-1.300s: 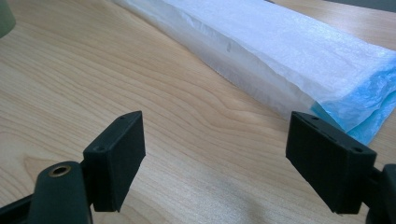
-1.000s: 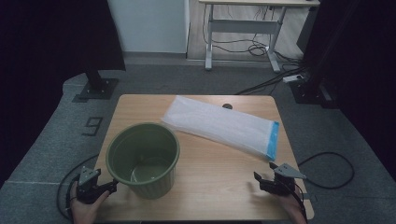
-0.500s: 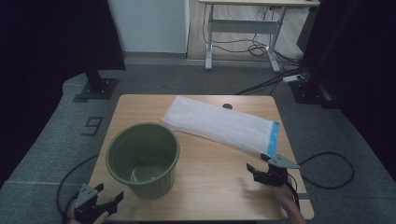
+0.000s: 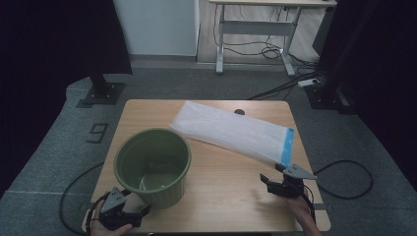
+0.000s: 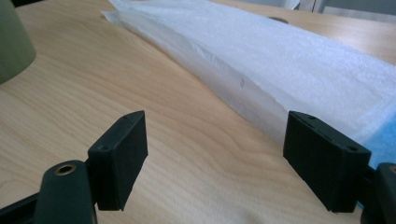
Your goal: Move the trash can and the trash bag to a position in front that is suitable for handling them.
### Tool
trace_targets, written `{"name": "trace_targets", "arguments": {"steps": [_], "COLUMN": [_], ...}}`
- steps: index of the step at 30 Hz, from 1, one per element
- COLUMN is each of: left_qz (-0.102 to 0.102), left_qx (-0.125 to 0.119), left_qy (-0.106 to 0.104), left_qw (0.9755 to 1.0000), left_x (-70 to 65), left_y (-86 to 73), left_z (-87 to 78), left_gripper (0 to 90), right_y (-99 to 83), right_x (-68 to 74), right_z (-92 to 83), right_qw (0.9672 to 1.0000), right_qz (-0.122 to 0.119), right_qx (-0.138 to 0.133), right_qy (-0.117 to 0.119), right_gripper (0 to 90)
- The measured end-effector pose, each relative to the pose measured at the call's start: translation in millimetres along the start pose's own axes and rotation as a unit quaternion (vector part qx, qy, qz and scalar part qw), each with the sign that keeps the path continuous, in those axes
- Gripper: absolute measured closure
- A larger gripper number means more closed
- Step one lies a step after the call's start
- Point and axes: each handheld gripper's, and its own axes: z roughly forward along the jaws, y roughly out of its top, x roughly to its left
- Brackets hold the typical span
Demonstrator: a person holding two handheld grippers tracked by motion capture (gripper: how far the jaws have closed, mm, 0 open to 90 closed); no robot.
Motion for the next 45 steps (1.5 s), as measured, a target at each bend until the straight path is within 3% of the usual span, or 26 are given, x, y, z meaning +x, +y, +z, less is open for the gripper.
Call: {"name": "trace_targets", "arguments": {"steps": [4,8,16,22,25,45], "left_qz": [0.009,0.016,0.030,0.039,0.050,0.040], "left_qx": [-0.006,-0.012,-0.014,-0.009,-0.002,0.004], "left_qy": [-0.022,-0.031,-0.051,-0.052,-0.048,-0.042], "left_qw": [0.9997,0.9993,0.9982,0.9978,0.9976,0.9983], "left_x": [4.1,7.8,7.8,0.8,-7.4,-24.6], "left_y": [9.9,19.1,40.3,53.1,63.4,103.2], "left_z": [11.1,23.1,51.0,67.4,81.0,139.2], "left_gripper": [5.3,5.7,8.7,9.8,11.0,12.0], "right_y": [-4.5,-4.7,-7.9,-7.4,-7.5,-15.2], "right_x": [-2.1,-4.2,-11.6,-14.0,-12.4,-10.8], "right_z": [-9.4,-18.3,-20.1,-18.2,-16.6,-22.6], "right_qw": [0.9999,0.9995,0.9988,0.9986,0.9990,0.9986], "right_qz": [0.010,0.020,0.034,0.040,0.032,0.029], "right_qx": [0.001,-0.007,0.001,-0.001,0.004,0.030], "right_qy": [-0.011,-0.023,-0.035,-0.033,-0.030,-0.034], "right_gripper": [21.1,21.2,21.2,21.2,21.2,21.1]}}
